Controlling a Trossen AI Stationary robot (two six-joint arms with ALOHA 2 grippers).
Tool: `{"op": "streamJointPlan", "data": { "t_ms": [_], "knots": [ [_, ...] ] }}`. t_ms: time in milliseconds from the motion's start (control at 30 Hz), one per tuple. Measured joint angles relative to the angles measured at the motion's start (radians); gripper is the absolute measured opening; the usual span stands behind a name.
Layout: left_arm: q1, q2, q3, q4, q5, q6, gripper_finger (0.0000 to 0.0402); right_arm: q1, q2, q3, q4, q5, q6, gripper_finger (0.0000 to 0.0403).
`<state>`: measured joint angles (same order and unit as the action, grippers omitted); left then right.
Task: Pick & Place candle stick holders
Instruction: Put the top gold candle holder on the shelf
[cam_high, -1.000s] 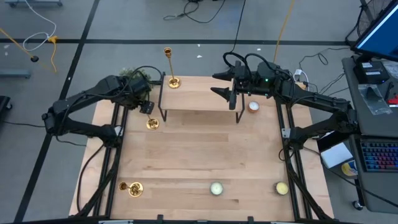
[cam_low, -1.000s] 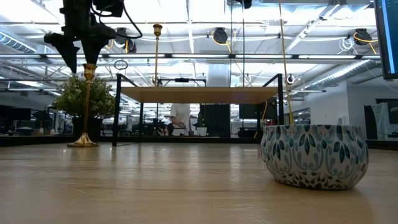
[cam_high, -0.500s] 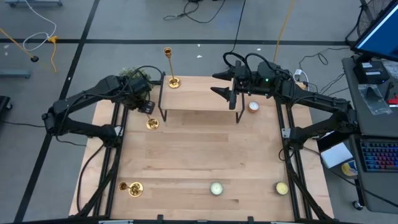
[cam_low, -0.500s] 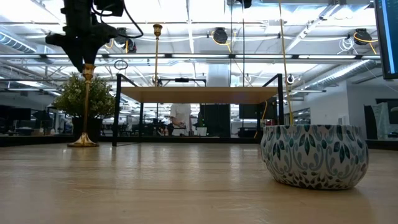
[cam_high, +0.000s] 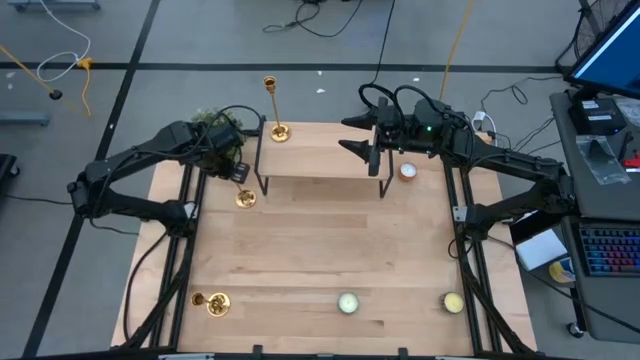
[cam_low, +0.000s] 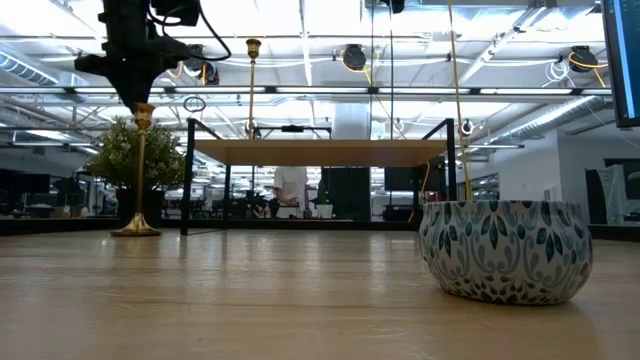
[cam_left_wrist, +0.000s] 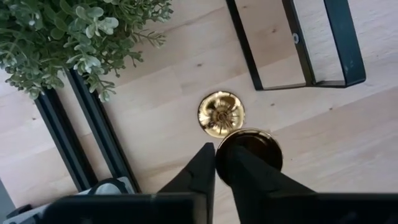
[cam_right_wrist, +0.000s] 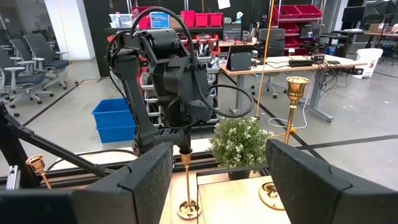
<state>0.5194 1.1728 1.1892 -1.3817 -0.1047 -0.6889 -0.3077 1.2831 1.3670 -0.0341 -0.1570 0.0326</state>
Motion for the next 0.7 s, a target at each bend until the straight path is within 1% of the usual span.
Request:
{"op": "streamJointPlan", "data": {
  "t_ms": [133, 333, 467, 600, 700],
  "knots": [
    [0.000, -0.002, 0.000, 0.007, 0.009, 0.008, 0.0010, 0.000, 0.000, 0.000, 0.000, 0.000, 0.000, 0.0249],
    [0.000, -0.001, 0.000, -0.001, 0.004, 0.019, 0.0020, 0.000, 0.000, 0.000, 0.000, 0.000, 0.000, 0.0249],
    [0.000, -0.002, 0.000, 0.003, 0.020, 0.027, 0.0007, 0.000, 0.000, 0.000, 0.000, 0.000, 0.001, 0.0249],
    [0.000, -0.002, 0.000, 0.000, 0.029, 0.032, 0.0013, 0.000, 0.000, 0.000, 0.000, 0.000, 0.007, 0.0249],
    [0.000, -0.005, 0.000, 0.000, 0.058, 0.044, 0.0006, 0.000, 0.000, 0.000, 0.000, 0.000, 0.007, 0.0249]
  ]
}}
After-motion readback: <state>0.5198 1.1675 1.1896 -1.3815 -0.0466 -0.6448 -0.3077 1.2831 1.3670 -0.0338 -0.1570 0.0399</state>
